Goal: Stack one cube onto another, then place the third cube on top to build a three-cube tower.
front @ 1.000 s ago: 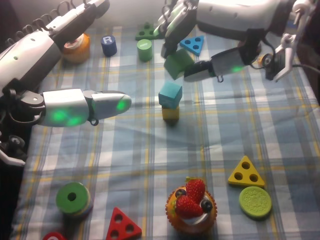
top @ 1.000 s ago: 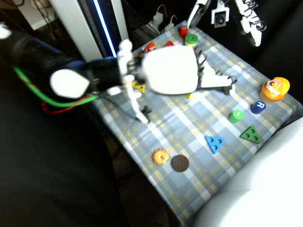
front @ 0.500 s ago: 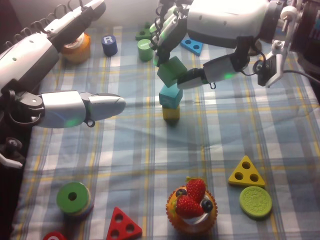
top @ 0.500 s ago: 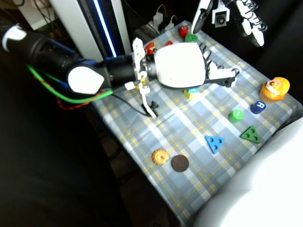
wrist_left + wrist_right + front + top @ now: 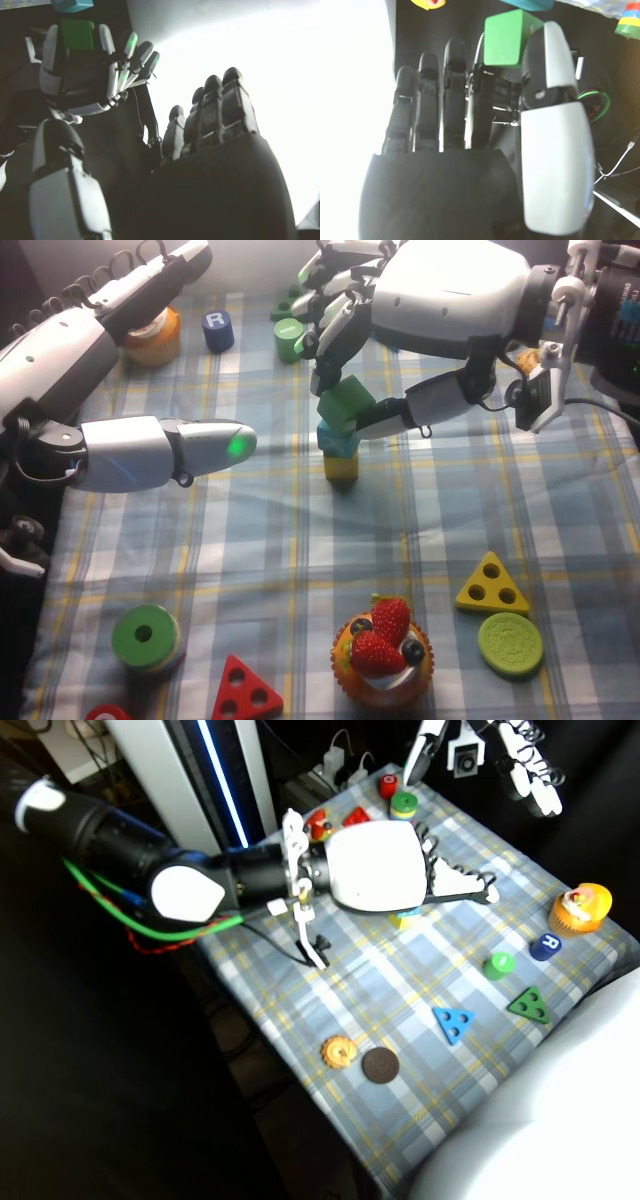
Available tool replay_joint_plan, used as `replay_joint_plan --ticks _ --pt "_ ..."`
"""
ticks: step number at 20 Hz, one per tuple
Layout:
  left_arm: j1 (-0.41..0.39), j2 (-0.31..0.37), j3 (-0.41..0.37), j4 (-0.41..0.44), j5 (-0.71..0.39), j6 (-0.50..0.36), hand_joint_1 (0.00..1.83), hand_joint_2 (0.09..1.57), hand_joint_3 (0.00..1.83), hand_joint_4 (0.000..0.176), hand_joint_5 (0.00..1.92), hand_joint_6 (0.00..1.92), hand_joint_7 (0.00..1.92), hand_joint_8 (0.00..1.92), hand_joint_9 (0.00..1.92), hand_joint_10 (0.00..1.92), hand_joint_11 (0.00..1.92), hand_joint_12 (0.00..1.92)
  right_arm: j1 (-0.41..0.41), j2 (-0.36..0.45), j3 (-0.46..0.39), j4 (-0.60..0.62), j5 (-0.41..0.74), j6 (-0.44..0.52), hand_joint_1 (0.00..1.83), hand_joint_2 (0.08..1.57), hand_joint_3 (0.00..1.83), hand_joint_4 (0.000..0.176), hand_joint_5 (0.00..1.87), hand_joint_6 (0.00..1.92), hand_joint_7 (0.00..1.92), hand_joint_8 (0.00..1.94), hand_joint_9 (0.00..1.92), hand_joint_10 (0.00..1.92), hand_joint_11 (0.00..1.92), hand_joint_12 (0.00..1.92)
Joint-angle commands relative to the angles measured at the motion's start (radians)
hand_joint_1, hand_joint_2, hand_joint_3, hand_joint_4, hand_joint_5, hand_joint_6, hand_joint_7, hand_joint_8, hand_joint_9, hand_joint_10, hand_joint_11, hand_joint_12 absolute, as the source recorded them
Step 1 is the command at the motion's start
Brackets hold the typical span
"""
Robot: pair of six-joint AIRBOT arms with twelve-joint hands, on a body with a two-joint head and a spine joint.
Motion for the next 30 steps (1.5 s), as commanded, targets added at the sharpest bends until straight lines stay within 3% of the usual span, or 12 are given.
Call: replay_joint_plan --ticks 1,3,5,10,13,15,24,28,29,30 --pt "-0.012 -0.001 0.008 0.024 -0.109 -0.007 0.63 0.83 0.00 0.176 0.05 0.00 0.02 0.00 0.01 0.00 0.00 0.00 0.007 -0.002 0.006 0.045 0.091 0.007 1.18 1.08 0.00 0.000 1.06 0.84 0.83 0.00 0.51 0.01 0.00 0.71" --pt "-0.014 -0.003 0.009 0.024 -0.107 -0.007 0.65 0.83 0.00 0.176 0.06 0.00 0.03 0.00 0.02 0.01 0.00 0.00 0.008 -0.005 0.010 0.045 0.089 0.008 1.17 1.09 0.00 0.000 1.04 0.88 0.84 0.00 0.47 0.01 0.00 0.50" --pt "-0.016 -0.006 0.012 0.024 -0.103 -0.007 0.65 0.83 0.00 0.176 0.06 0.00 0.02 0.00 0.02 0.00 0.00 0.00 0.008 -0.005 0.011 0.045 0.089 0.009 1.17 1.09 0.00 0.000 1.04 0.88 0.84 0.00 0.45 0.00 0.00 0.47" --pt "-0.017 -0.007 0.014 0.020 -0.100 -0.007 0.66 0.83 0.00 0.176 0.06 0.00 0.01 0.00 0.01 0.00 0.00 0.00 0.007 -0.005 0.010 0.038 0.086 0.015 1.17 1.09 0.00 0.000 1.04 0.88 0.85 0.00 0.55 0.02 0.00 0.73" --pt "-0.018 -0.007 0.014 0.020 -0.100 -0.007 0.64 0.82 0.00 0.176 0.06 0.00 0.02 0.00 0.02 0.00 0.00 0.00 0.007 -0.006 0.010 0.034 0.086 0.018 1.18 1.08 0.00 0.000 1.05 0.85 0.85 0.00 0.58 0.01 0.00 0.72" --pt "-0.019 -0.009 0.015 0.020 -0.099 -0.007 0.65 0.81 0.00 0.176 0.07 0.00 0.02 0.00 0.02 0.00 0.00 0.00 0.007 -0.008 0.010 0.033 0.086 0.021 1.18 1.07 0.00 0.000 1.07 0.83 0.87 0.00 0.62 0.02 0.00 0.88" --pt "-0.022 -0.012 0.019 0.020 -0.096 -0.007 0.70 0.81 0.00 0.176 0.07 0.00 0.03 0.00 0.02 0.00 0.00 0.00 0.007 -0.008 0.012 0.028 0.086 0.021 1.18 1.07 0.00 0.000 1.08 0.80 0.87 0.00 0.65 0.01 0.00 0.91" --pt "-0.022 -0.013 0.020 0.020 -0.096 -0.007 0.74 0.79 0.00 0.176 0.06 0.00 0.02 0.00 0.02 0.00 0.00 0.00 0.007 -0.008 0.013 0.028 0.086 0.021 1.16 1.08 0.00 0.000 1.03 0.88 0.79 0.00 0.65 0.00 0.00 1.12" --pt "-0.022 -0.013 0.020 0.020 -0.095 -0.007 0.76 0.79 0.00 0.176 0.06 0.00 0.02 0.00 0.02 0.00 0.00 0.00 0.007 -0.009 0.014 0.028 0.086 0.021 1.13 1.02 0.00 0.000 0.89 0.34 0.73 0.00 0.60 0.00 0.00 1.06" --pt "-0.023 -0.014 0.021 0.020 -0.094 -0.007 0.77 0.78 0.00 0.176 0.05 0.00 0.02 0.00 0.01 0.00 0.00 0.00 0.007 -0.009 0.014 0.028 0.086 0.021 1.11 1.00 0.00 0.000 0.85 0.11 0.69 0.00 0.56 0.00 0.00 1.07"
